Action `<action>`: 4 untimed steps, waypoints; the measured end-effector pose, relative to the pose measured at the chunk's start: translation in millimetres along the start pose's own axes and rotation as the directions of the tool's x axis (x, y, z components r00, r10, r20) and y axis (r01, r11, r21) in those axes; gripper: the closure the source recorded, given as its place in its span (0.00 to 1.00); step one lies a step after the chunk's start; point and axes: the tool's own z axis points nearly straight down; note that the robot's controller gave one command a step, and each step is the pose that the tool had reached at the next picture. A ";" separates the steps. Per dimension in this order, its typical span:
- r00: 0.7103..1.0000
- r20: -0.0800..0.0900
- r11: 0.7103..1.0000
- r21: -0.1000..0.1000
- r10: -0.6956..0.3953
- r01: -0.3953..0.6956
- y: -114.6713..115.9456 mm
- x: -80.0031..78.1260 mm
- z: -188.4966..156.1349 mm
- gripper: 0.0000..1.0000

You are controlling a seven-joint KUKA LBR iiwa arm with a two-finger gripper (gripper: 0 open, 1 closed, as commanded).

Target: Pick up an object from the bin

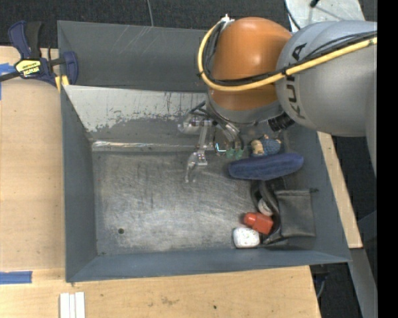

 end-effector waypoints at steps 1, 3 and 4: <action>0.982 0.007 0.982 0.000 -0.189 0.189 43.2 7.4 113.8 0.00; 0.963 0.013 0.964 -0.001 -0.268 0.268 62.1 -28.4 88.3 0.00; 0.943 0.017 0.943 0.005 -0.332 0.332 22.5 -29.7 -30.4 0.00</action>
Offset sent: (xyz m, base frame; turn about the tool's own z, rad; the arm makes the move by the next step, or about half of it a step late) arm -0.0085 0.0425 -0.1129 -0.1895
